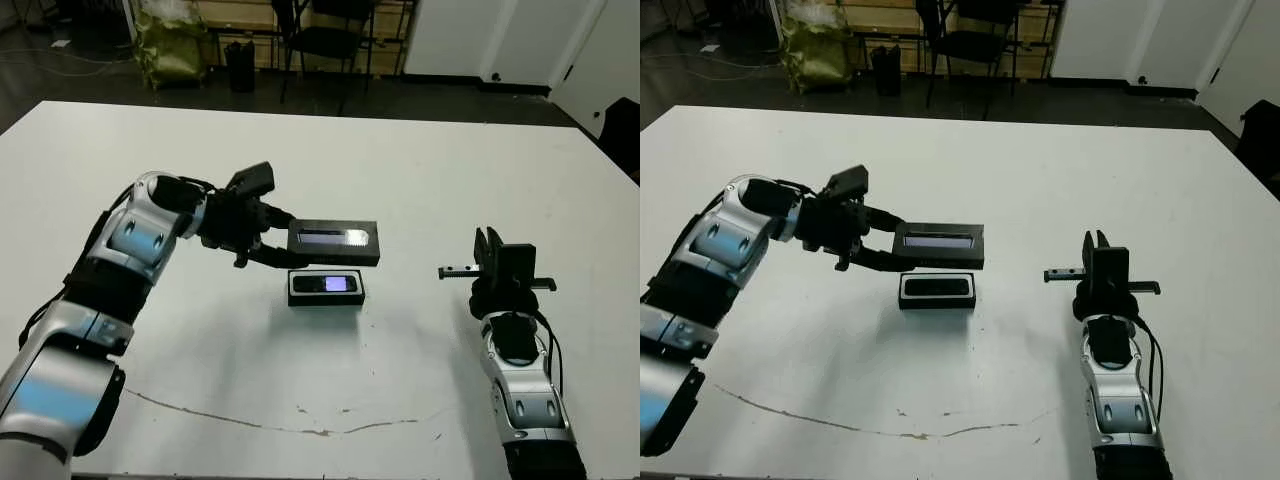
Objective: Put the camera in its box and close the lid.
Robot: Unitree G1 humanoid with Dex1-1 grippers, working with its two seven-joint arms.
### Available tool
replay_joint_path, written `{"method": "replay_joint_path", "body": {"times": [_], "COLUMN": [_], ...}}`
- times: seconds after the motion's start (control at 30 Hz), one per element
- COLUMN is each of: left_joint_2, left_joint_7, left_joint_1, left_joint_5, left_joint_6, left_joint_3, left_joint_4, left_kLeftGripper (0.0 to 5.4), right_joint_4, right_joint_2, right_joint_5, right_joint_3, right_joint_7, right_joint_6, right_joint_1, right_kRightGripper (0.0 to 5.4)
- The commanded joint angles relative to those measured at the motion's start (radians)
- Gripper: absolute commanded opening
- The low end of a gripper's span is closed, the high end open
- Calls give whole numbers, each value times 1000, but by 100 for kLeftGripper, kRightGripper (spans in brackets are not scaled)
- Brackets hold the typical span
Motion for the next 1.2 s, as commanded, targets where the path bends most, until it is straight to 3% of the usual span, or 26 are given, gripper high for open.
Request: {"method": "replay_joint_path", "body": {"times": [0.03, 0.2, 0.37, 0.53, 0.7, 0.9, 1.03, 1.2], "left_joint_2": [10, -12, -12, -14, 7, 33, 39, 41], "left_joint_7": [29, 90, 119, 107, 94, 44, 34, 30], "left_joint_1": [22, 47, 54, 21, -18, -53, -67, -69], "left_joint_5": [16, 3, 5, -15, -7, -3, -1, -1], "left_joint_6": [26, 147, 228, 407, 502, 448, 442, 415], "left_joint_3": [-22, -27, -53, -80, -124, -167, -179, -187], "left_joint_4": [-38, -76, -109, -117, -150, -151, -143, -137], "left_kLeftGripper": [242, 242, 242, 242, 242, 242, 242, 242], "right_joint_4": [9, -7, 6, 5, 1, 38, 15, 28], "right_joint_2": [-3, -4, -7, -4, -3, -7, -2, -4], "right_joint_5": [0, -5, 0, 3, 1, 13, 8, 2], "right_joint_3": [-7, -3, -5, -4, -2, -5, -3, -3], "right_joint_7": [-6, -10, -6, -5, -7, -2, -9, -11], "right_joint_6": [22, 48, 27, 20, 26, -27, 4, -15], "right_joint_1": [6, 6, 5, 6, 7, 5, 9, 9], "right_kRightGripper": [0, 0, 0, 0, 0, 0, 0, 0]}}
